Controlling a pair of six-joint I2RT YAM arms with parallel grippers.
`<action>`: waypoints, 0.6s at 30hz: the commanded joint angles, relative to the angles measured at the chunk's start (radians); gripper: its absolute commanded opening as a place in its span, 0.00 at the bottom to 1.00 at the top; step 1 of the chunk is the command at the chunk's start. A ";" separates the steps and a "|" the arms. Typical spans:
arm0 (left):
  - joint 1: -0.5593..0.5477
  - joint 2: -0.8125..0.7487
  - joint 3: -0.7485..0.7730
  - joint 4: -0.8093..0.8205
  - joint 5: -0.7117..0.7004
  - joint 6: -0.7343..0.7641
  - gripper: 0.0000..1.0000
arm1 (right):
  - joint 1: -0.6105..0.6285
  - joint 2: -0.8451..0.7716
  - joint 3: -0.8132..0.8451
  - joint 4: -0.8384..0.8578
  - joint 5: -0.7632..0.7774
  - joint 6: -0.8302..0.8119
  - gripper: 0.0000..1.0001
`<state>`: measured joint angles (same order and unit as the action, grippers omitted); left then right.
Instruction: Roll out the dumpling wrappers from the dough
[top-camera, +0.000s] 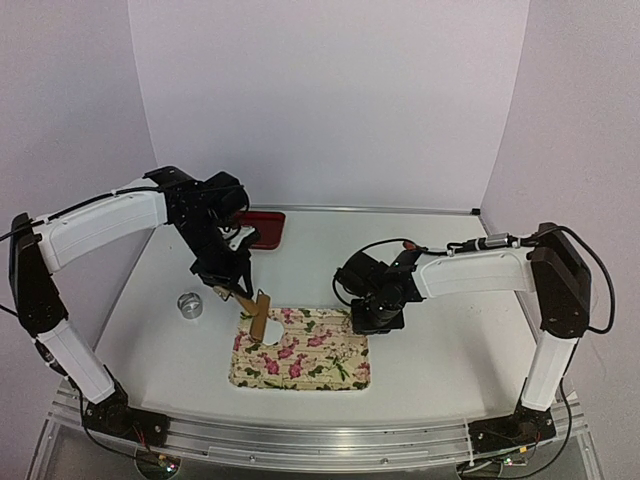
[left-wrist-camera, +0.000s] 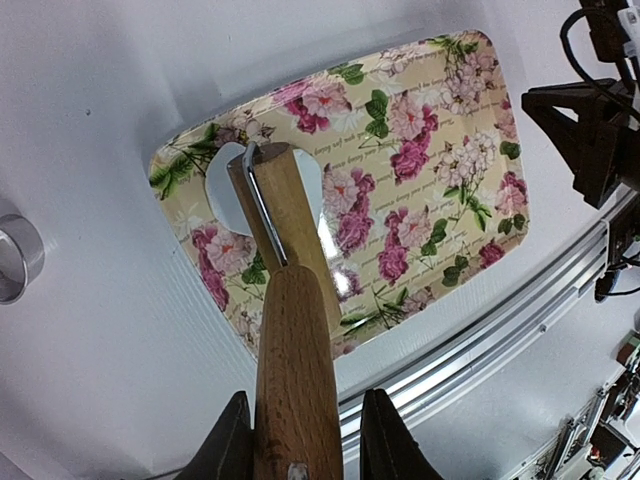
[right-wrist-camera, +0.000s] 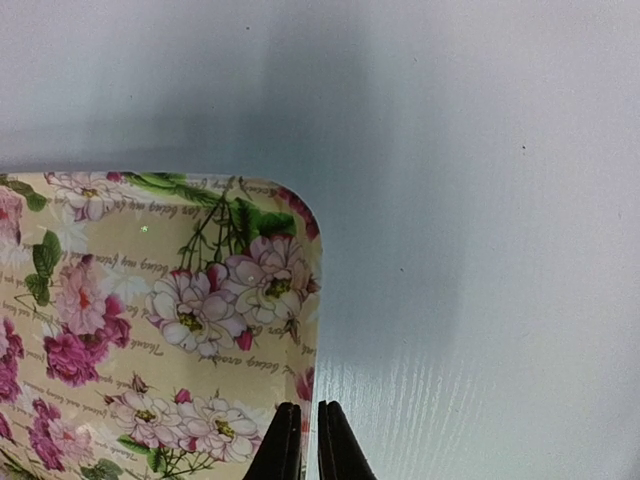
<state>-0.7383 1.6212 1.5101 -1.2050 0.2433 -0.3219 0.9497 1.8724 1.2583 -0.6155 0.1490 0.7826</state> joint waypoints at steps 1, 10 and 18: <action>0.003 0.025 -0.027 0.053 0.013 0.024 0.00 | 0.001 -0.044 0.003 -0.016 0.028 0.012 0.09; 0.011 0.071 -0.076 0.097 0.002 0.066 0.00 | 0.001 -0.021 0.008 -0.016 0.021 0.016 0.08; 0.024 0.105 -0.099 0.124 0.007 0.103 0.00 | 0.000 0.016 0.013 -0.015 0.011 0.010 0.08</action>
<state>-0.7271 1.7147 1.4187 -1.1263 0.2409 -0.2555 0.9497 1.8717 1.2583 -0.6159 0.1470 0.7868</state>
